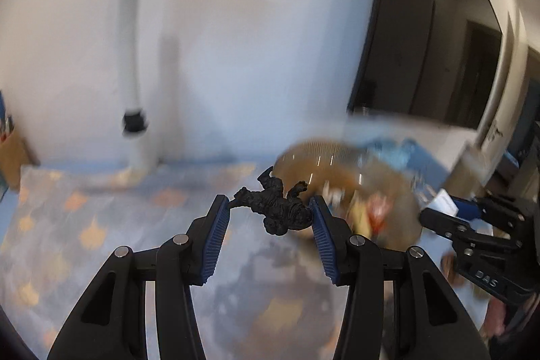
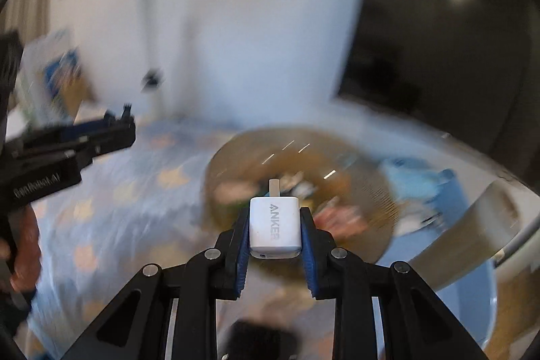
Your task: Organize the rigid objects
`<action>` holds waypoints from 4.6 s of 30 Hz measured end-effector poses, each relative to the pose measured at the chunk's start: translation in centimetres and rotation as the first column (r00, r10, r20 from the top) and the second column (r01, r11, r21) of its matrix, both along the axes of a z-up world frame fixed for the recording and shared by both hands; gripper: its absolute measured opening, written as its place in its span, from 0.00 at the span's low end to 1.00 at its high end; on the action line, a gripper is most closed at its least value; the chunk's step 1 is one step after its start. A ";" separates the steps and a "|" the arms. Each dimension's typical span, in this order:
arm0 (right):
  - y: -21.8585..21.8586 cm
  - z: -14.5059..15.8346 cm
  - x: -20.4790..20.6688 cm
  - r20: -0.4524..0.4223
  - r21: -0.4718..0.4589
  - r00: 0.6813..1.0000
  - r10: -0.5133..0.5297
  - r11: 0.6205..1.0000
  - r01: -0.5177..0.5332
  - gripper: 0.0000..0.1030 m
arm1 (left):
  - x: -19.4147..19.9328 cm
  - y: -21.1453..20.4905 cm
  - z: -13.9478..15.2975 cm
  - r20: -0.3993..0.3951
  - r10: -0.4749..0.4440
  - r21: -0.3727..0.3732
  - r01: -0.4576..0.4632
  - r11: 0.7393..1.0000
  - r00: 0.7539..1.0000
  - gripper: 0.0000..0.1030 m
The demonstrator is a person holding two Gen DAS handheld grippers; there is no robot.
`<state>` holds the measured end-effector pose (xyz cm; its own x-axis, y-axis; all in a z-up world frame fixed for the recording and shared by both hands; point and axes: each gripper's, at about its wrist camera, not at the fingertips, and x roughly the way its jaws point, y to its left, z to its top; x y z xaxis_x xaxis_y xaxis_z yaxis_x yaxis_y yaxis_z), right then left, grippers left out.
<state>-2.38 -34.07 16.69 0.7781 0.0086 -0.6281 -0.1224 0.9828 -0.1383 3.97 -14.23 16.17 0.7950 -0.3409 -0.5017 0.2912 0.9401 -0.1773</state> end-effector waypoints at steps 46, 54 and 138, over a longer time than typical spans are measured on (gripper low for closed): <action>17.2 -6.8 -2.2 -0.143 0.035 0.981 0.134 0.991 -0.131 0.55 | -7.3 14.5 -9.1 -0.100 0.273 0.058 -0.268 0.962 0.957 0.75; 16.9 -12.8 -1.0 -0.224 0.040 0.971 0.081 0.996 -0.074 0.55 | -7.1 16.6 -13.5 -0.177 0.329 0.046 -0.326 0.944 0.927 0.75; 15.4 -13.5 -0.1 -0.254 0.013 0.966 -0.052 0.998 0.057 0.88 | -5.3 15.5 -15.9 -0.303 0.391 0.221 -0.335 0.916 0.869 0.94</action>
<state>-2.51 -18.65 3.23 0.5930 -0.0151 -0.8051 -0.0974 0.9911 -0.0903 -1.28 1.27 0.32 0.6227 0.0437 -0.7812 -0.1259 0.9910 -0.0450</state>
